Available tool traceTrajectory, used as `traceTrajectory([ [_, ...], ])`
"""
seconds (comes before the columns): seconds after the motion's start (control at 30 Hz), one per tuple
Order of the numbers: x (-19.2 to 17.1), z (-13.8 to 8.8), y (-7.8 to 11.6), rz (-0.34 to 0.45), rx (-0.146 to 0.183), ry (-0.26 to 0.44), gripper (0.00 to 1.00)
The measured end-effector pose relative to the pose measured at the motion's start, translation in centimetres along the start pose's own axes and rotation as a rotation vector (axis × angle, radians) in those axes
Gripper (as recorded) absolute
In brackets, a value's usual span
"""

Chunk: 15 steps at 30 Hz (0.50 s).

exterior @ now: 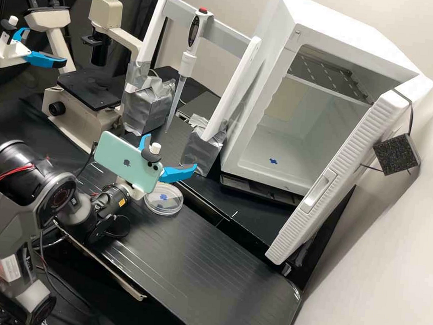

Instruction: Close the bottle

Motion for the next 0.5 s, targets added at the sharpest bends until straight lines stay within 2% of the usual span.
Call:
traceTrajectory([
  [0.17, 0.37, 0.49, -0.16, -0.003, -0.014, -0.021, 1.0],
  [0.5, 0.53, 0.99, 0.35, 0.024, -0.015, -0.046, 1.0],
])
